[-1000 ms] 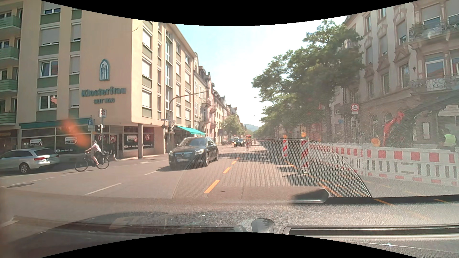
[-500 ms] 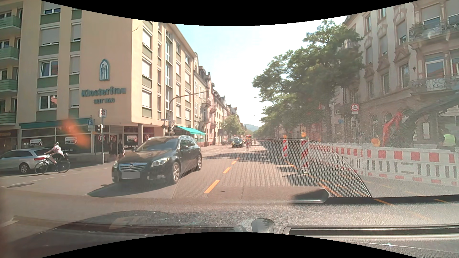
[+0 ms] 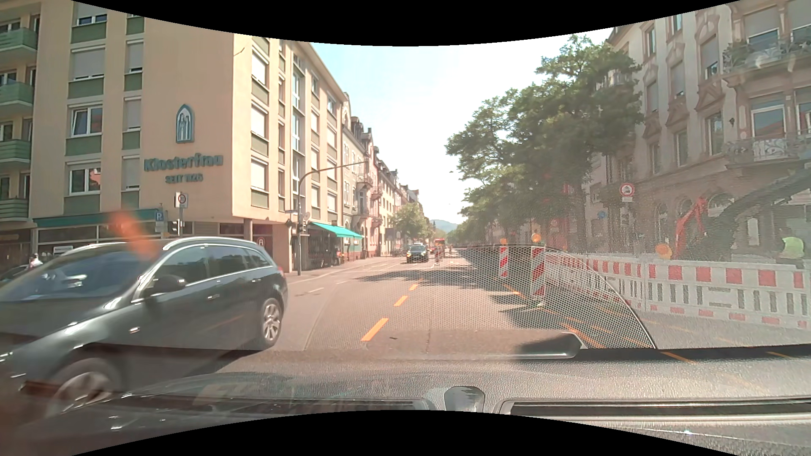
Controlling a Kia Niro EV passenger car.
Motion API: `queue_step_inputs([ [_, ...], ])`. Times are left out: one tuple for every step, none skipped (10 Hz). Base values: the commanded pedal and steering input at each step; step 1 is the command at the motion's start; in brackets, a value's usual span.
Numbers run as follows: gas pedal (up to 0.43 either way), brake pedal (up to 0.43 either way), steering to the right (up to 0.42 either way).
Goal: Follow the waypoints while adhering to traffic rules and regulations
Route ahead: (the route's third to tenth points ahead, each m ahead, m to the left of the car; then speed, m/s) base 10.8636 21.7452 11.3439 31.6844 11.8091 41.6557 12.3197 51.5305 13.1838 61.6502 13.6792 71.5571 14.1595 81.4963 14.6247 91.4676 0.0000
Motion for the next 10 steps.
queue_step_inputs([
  [0.0, 0.165, -0.001],
  [0.0, 0.165, -0.001],
  [0.0, 0.165, -0.001],
  [0.0, 0.165, -0.001],
  [0.0, 0.165, -0.001],
  [0.0, 0.165, -0.001],
  [0.0, 0.165, -0.001],
  [0.0, 0.165, -0.001],
  [0.0, 0.165, -0.001],
  [0.0, 0.165, -0.001],
])
